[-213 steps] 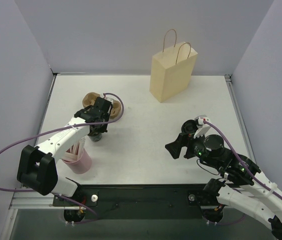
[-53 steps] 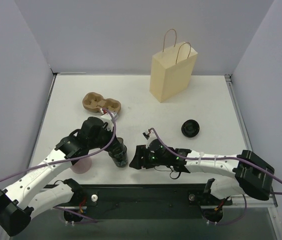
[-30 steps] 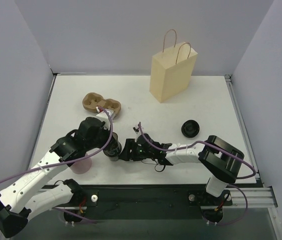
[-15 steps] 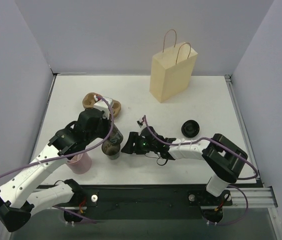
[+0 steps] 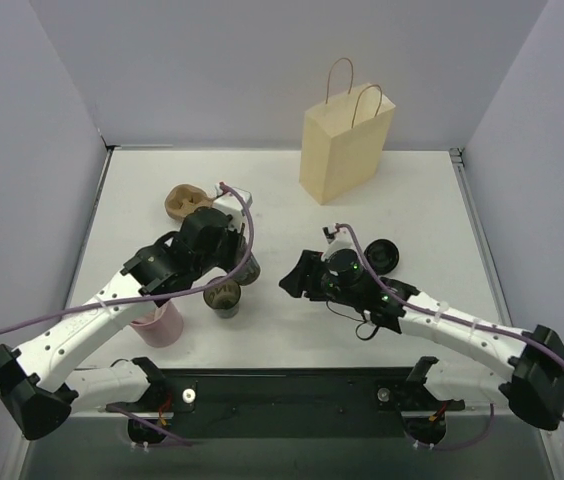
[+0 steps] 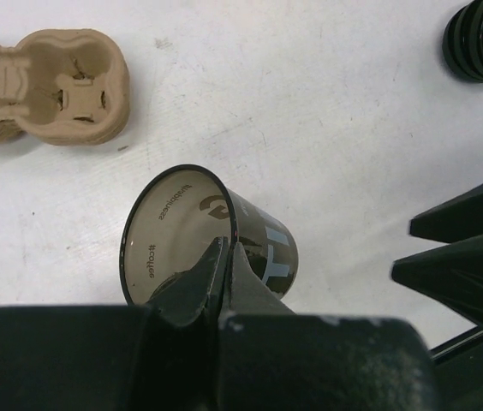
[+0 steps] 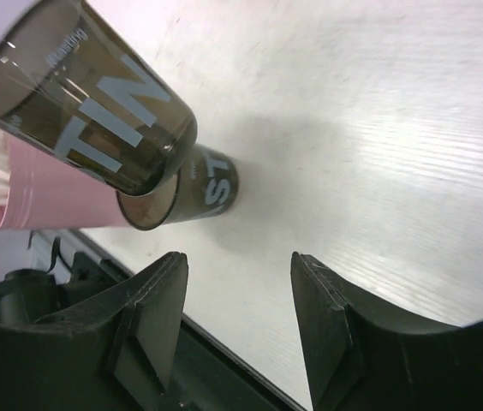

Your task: Pack the takeout coffee

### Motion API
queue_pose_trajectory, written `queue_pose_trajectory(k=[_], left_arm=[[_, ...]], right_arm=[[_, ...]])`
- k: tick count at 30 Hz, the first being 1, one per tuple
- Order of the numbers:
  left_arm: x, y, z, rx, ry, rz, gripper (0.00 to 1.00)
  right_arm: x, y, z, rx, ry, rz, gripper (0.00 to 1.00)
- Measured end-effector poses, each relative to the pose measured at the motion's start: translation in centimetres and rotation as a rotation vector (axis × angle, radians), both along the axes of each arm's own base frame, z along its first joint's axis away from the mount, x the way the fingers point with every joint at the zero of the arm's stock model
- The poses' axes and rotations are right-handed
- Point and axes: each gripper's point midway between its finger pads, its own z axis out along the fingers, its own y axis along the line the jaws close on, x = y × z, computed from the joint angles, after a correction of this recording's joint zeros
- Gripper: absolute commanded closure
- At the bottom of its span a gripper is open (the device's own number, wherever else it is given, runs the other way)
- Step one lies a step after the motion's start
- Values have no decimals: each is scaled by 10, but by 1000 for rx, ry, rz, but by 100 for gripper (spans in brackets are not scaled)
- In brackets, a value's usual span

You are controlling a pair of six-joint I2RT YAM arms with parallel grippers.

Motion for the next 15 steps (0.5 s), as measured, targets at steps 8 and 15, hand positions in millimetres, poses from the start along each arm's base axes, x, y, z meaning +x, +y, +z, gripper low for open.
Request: queue_pose_trajectory(k=[8,15], left_arm=[[21,-40,-21,49,-16,-32,100],[44,-82,-47,103,-31,-27,100]], right_arm=[[-7,-82,40,-29,-136,-204,48],[-16,-119,56,-34,-195,-281,48]])
